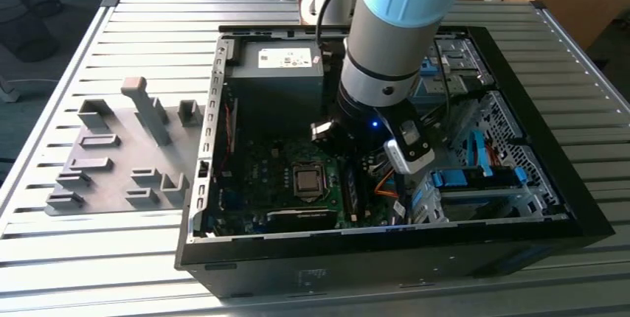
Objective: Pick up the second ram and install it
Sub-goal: 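Insert the second ram into the second slot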
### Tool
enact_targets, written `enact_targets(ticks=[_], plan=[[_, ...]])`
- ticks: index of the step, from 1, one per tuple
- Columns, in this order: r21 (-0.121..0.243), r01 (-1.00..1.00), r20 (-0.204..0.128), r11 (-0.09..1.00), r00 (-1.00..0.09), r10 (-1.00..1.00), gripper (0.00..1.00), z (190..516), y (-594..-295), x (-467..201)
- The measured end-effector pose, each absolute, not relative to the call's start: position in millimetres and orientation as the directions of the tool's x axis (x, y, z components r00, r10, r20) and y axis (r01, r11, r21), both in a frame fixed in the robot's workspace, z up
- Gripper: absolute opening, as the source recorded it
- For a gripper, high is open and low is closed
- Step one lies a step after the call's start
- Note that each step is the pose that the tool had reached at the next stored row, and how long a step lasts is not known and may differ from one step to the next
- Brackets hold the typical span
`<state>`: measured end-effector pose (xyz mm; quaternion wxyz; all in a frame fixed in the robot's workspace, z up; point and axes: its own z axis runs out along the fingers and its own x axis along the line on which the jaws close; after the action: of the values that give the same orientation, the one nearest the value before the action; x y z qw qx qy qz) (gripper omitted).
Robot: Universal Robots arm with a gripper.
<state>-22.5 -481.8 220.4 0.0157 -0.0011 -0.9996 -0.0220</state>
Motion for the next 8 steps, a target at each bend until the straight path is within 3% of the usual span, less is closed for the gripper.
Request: enact_targets(ticks=[8], plan=[[0.081, 0.003, 0.031, 0.997, -1.0, 0.001, 0.14, 219.2, -482.0, -22.5]])
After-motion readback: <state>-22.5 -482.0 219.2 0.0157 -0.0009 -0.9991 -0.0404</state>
